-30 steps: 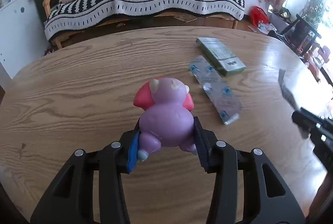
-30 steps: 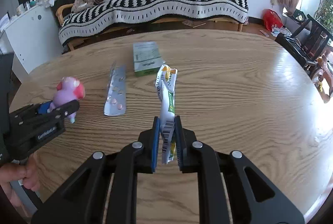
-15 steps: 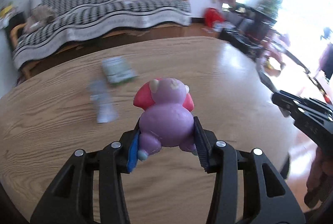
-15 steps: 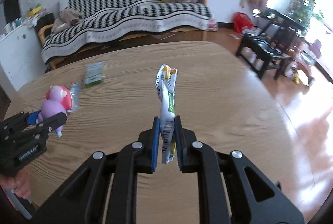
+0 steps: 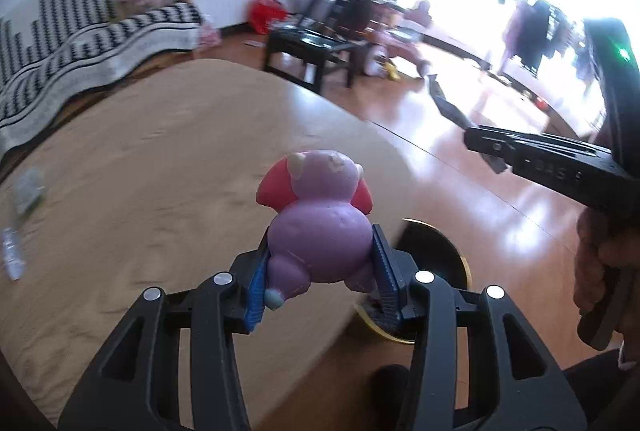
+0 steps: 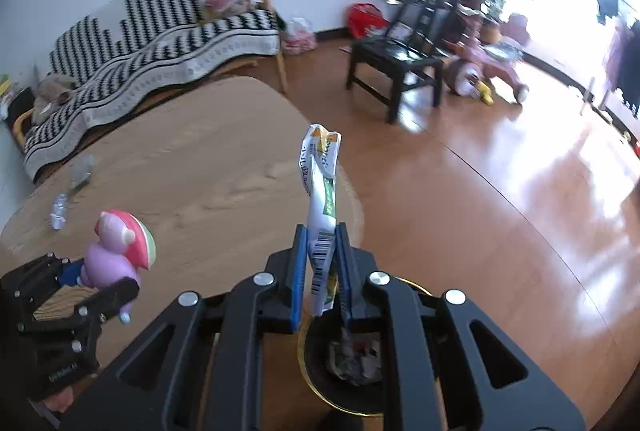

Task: Collect trash
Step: 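Carry pink toy and white tube to the bin and open both tools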

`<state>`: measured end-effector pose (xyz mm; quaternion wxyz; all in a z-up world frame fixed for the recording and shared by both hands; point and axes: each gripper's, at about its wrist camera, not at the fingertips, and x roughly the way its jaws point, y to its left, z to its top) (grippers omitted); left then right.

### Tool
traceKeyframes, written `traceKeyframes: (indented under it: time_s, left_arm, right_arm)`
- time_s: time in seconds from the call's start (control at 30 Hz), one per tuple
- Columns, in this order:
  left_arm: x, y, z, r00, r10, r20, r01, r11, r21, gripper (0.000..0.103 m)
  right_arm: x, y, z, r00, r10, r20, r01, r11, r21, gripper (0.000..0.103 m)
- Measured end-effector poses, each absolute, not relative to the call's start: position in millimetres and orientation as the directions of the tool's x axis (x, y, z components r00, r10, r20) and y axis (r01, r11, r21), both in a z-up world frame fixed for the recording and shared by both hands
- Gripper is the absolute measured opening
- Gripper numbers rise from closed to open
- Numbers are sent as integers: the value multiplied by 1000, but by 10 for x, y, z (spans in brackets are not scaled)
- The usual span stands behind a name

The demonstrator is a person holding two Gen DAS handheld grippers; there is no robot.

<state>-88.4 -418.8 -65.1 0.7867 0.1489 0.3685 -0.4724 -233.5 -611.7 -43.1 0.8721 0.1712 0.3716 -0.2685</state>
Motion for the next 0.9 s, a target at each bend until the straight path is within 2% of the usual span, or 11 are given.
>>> traceKeyframes:
  time_s: [0.23, 0.43, 0.9]
  left_arm:
    - [-1374, -4728, -934, 172, -647, -743, 906, 399, -138, 45]
    - [-1456, -4924, -1135, 122, -622, -774, 922, 359, -143, 45]
    - [-1438, -5119, -1250, 104, -607, -788, 922, 357, -153, 45]
  right_arm:
    - [-2688, -6445, -724, 507, -306, -806, 645, 755, 119, 15]
    - [-2728, -6529, -975, 443, -246, -862, 647, 753, 118, 15]
    - [-2680, -6560, -1039, 430, -223, -875, 642, 757, 122, 15]
